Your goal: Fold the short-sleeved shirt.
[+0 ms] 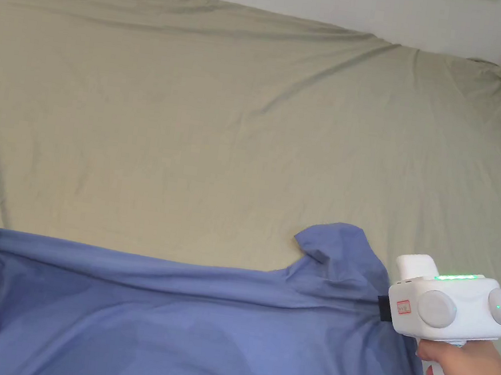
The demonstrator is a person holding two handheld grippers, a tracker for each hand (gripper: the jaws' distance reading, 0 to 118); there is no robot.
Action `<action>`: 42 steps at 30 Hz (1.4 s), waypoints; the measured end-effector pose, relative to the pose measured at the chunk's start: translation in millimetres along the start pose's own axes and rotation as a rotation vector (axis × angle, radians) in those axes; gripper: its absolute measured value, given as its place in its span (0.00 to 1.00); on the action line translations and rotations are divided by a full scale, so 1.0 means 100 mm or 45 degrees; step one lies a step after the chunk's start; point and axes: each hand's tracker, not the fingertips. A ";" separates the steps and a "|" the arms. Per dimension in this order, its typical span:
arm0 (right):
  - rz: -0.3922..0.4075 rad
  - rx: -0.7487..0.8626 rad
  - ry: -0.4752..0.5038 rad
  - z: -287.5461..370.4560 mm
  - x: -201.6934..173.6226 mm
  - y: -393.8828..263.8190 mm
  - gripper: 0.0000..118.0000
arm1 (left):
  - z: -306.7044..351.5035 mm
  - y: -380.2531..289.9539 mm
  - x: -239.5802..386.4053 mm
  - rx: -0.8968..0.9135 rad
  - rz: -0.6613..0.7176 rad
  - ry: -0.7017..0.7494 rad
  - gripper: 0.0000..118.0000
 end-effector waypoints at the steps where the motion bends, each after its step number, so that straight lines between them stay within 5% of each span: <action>1: -0.012 0.027 0.004 0.10 0.04 0.01 0.01 | 0.02 0.00 -0.01 0.000 0.003 -0.002 0.00; 4: -0.086 0.095 0.101 0.50 0.18 0.04 0.01 | 0.16 0.05 -0.04 0.016 0.006 0.005 0.00; 18: 0.081 0.167 0.156 2.07 0.22 -0.86 0.01 | 1.24 -0.26 -0.28 -0.040 -0.047 0.020 0.00; 32: 0.181 -0.190 0.273 1.84 -0.01 -2.01 0.01 | 1.34 -1.33 -0.28 -0.334 -0.113 -0.035 0.00; 42: 0.180 -0.349 0.222 1.37 -0.14 -2.17 0.01 | 1.00 -1.70 -0.23 -0.546 -0.159 -0.096 0.00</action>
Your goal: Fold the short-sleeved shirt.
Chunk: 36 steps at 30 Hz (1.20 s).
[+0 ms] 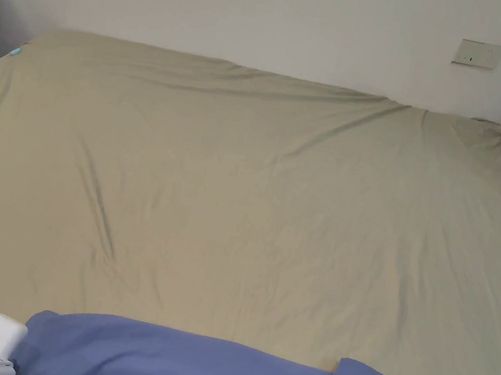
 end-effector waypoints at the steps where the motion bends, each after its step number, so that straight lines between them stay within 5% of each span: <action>1: 0.009 -0.014 -0.016 -0.05 -0.02 0.01 0.01 | -0.05 0.00 0.01 -0.013 -0.007 -0.001 0.00; 9: 0.049 -0.068 -0.087 -0.45 0.01 0.11 0.05 | -0.26 0.05 0.06 -0.120 -0.030 -0.031 0.01; 11: 0.055 -0.075 -0.099 -0.41 0.01 0.14 0.19 | -0.24 0.06 0.06 -0.130 -0.051 -0.038 0.07; 12: 0.074 -0.069 -0.118 -0.38 0.02 0.13 0.38 | -0.21 0.06 0.07 -0.125 -0.057 -0.034 0.15; 13: 0.106 -0.057 -0.179 -0.32 0.04 0.13 0.70 | -0.18 0.07 0.07 -0.111 -0.060 -0.013 0.38; 14: 0.118 -0.038 -0.256 -0.25 0.07 0.14 0.86 | -0.10 0.10 0.07 -0.063 -0.067 0.046 0.64; 15: 0.106 -0.004 -0.290 -0.15 0.13 0.16 0.90 | -0.02 0.12 0.05 -0.014 -0.067 0.082 0.87; 17: 0.026 0.159 -0.260 0.20 0.21 0.21 0.90 | 0.17 0.23 -0.03 0.098 -0.001 0.033 1.00; 23: -0.106 0.827 -0.286 1.43 -0.07 0.40 0.90 | 1.32 0.71 0.03 0.735 0.207 0.082 0.96; 29: -0.152 1.332 -0.314 2.24 -0.98 0.42 0.86 | 2.21 1.00 0.41 1.227 0.275 0.132 0.89; 30: -0.146 1.390 -0.335 2.29 -1.11 0.41 0.81 | 2.29 1.03 0.52 1.266 0.276 0.158 0.80; 31: -0.135 1.445 -0.356 2.33 -1.24 0.40 0.64 | 2.36 1.04 0.62 1.311 0.274 0.183 0.62; 33: -0.124 1.523 -0.393 2.35 -1.44 0.42 0.18 | 2.44 1.07 0.78 1.361 0.262 0.212 0.29; 34: -0.127 1.547 -0.432 2.35 -1.53 0.43 0.03 | 2.44 1.08 0.88 1.372 0.255 0.208 0.15; 36: -0.106 1.568 -0.420 2.31 -1.64 0.44 0.02 | 2.45 1.09 1.02 1.386 0.236 0.215 0.04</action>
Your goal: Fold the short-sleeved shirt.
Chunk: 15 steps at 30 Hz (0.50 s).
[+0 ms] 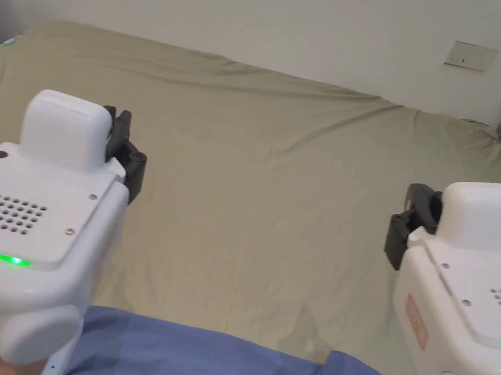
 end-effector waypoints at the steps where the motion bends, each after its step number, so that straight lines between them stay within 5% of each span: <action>1: 0.014 0.001 0.007 -0.01 -0.05 0.00 0.02 | 0.01 -0.01 0.07 0.010 -0.012 0.009 0.00; 5: 0.102 0.020 0.013 -0.04 -0.15 -0.03 0.01 | 0.02 -0.04 0.21 0.017 -0.030 -0.021 0.00; 15: 0.131 -0.012 -0.030 -0.19 -0.06 -0.15 0.01 | -0.14 -0.17 0.23 -0.068 -0.078 -0.070 0.00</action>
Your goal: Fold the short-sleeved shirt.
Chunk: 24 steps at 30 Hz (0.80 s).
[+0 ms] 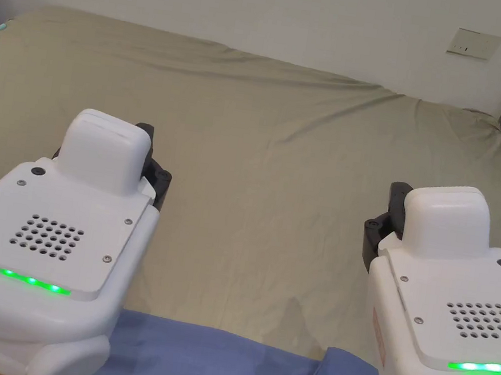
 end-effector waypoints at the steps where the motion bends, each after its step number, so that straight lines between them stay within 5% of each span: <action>1: -0.008 -0.018 0.008 -0.02 0.00 -0.04 0.01 | -0.04 -0.08 -0.02 -0.034 -0.003 -0.024 0.00; 6: -0.013 -0.129 0.034 -0.13 0.03 -0.32 0.01 | -0.30 -0.97 -0.25 -0.414 0.021 -0.192 0.00; 10: -0.041 -0.258 0.072 -0.24 0.07 -0.55 0.01 | -0.48 -1.90 -0.85 -0.841 0.489 -0.429 0.05; 12: -0.039 -0.294 0.071 -0.28 0.10 -0.65 0.01 | -0.49 -2.29 -1.23 -0.955 0.611 -0.343 0.40; 13: -0.033 -0.309 0.066 -0.28 0.10 -0.69 0.01 | -0.49 -2.44 -1.41 -1.023 0.657 -0.344 0.75; 14: -0.029 -0.324 0.065 -0.29 0.10 -0.72 0.01 | -0.50 -2.55 -1.56 -1.062 0.698 -0.377 0.95; 15: -0.028 -0.338 0.066 -0.30 0.11 -0.75 0.01 | -0.46 -2.61 -1.70 -1.071 0.765 -0.422 1.00; 24: -0.064 -0.419 0.096 -0.35 0.09 -0.81 0.01 | -0.59 -3.20 -2.32 -1.148 1.316 -0.561 0.99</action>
